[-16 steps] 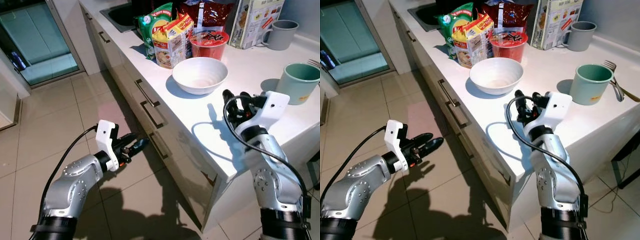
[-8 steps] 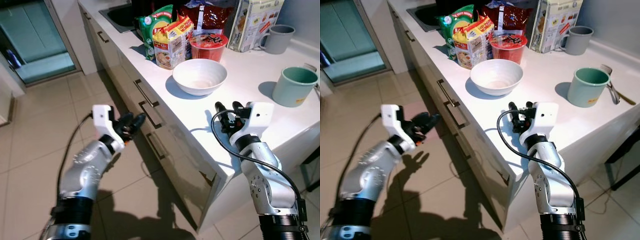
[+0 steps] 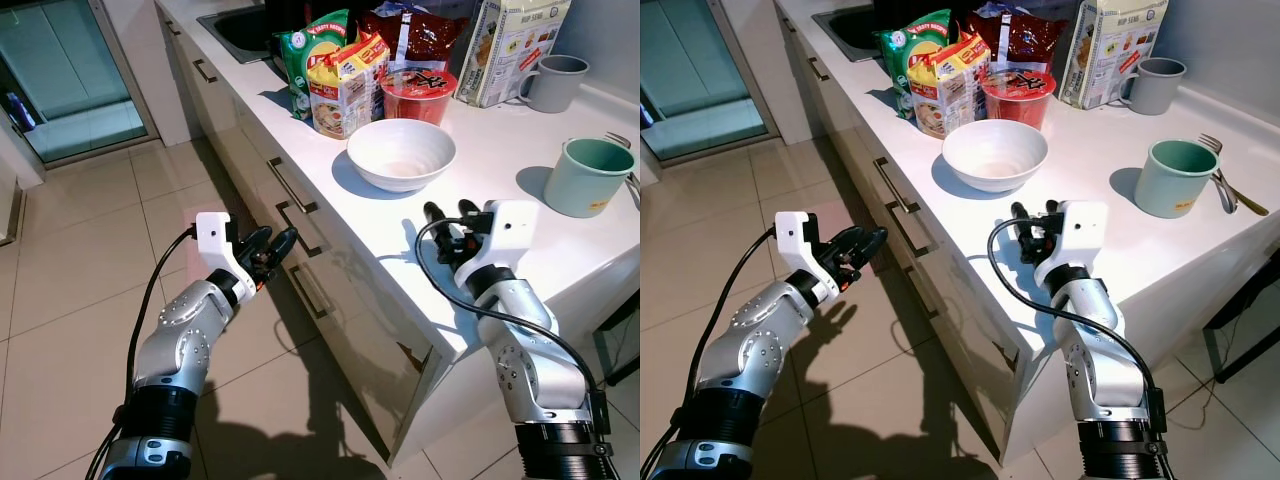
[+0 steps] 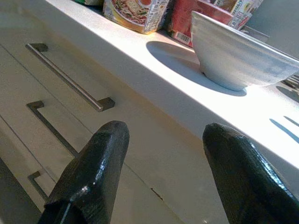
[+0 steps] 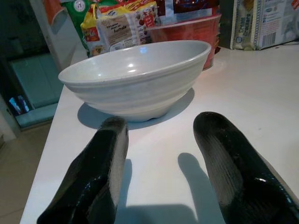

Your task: Setting the table

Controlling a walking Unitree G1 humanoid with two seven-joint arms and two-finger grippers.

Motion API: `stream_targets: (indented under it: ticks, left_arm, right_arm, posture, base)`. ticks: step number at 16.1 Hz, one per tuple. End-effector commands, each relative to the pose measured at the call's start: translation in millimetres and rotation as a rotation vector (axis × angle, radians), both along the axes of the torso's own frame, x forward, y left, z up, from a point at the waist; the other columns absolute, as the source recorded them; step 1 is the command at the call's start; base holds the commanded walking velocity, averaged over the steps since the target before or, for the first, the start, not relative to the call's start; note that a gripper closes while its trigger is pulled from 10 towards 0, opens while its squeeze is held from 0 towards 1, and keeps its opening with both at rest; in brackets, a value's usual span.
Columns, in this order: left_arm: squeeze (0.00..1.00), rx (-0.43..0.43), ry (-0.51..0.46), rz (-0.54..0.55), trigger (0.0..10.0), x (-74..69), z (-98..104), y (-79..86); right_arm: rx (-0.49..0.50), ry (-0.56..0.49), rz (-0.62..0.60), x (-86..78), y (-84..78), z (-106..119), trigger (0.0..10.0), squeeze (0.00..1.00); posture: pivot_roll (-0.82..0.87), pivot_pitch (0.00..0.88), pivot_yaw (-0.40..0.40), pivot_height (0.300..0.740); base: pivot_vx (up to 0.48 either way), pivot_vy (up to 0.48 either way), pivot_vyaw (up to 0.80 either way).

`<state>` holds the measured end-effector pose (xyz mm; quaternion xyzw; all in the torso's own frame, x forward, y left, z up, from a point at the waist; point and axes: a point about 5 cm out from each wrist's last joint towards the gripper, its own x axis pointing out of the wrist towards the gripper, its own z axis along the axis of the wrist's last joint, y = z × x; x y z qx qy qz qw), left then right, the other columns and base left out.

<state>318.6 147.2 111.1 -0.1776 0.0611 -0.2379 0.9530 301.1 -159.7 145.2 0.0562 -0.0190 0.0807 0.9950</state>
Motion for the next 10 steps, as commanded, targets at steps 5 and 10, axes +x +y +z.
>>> stream_targets:
  ticks: [5, 10]
  left_arm:
    - [0.00, 0.034, -0.013, -0.010, 10.0, 2.4, 1.6, 0.3]
    - [0.00, 0.056, -0.011, -0.019, 10.0, 1.4, 1.5, 2.3]
  right_arm:
    - [-0.001, -0.011, -0.003, 3.1, 3.5, 3.5, 10.0, 0.00]
    - [0.016, -0.010, -0.042, 6.7, 2.4, 5.3, 10.0, 0.00]
  posture:
    - [-0.05, 0.000, 0.081, 0.740]
    - [-0.04, 0.000, 0.087, 0.740]
  base:
    - [0.000, 0.000, 0.00]
    - [0.000, 0.000, 0.00]
